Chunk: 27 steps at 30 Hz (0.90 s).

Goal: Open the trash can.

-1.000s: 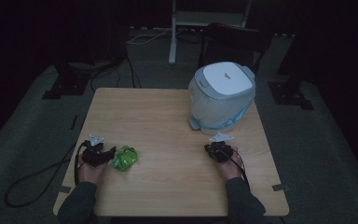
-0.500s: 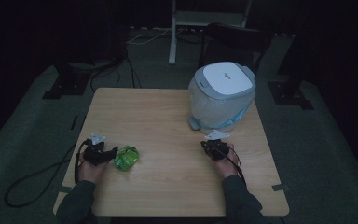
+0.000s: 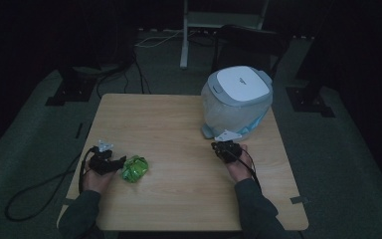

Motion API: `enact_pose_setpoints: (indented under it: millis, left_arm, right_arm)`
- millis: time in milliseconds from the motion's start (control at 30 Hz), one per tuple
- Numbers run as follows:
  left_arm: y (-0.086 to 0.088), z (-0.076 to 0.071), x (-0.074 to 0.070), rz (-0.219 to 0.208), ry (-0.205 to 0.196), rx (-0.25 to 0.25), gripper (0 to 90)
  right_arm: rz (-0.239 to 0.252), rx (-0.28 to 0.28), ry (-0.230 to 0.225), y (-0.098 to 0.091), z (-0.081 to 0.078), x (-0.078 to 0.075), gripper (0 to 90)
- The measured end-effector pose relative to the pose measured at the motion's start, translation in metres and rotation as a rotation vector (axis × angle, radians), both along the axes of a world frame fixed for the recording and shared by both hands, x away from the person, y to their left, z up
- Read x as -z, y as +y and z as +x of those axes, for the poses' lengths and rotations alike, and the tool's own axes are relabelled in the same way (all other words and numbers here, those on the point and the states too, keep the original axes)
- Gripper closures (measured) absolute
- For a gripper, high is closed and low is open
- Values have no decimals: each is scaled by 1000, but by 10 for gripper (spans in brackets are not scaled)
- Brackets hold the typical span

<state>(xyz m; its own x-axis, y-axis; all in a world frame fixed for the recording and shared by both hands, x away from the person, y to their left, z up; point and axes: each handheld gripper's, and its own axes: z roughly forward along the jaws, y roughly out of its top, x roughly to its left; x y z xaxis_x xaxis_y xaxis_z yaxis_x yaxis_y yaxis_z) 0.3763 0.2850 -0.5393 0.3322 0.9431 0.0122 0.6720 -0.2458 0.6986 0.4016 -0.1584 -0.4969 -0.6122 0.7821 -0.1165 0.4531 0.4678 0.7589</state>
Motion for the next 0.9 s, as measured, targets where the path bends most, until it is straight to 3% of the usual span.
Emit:
enact_pose_setpoints:
  millis: [467,900]
  left_arm:
    - [-2,3,-2,6,24,-18,346]
    - [-3,0,0,-2,-2,-31,346]
  right_arm:
    - [-33,-14,-24,11,15,-12,897]
    - [5,38,-36,21,28,1,897]
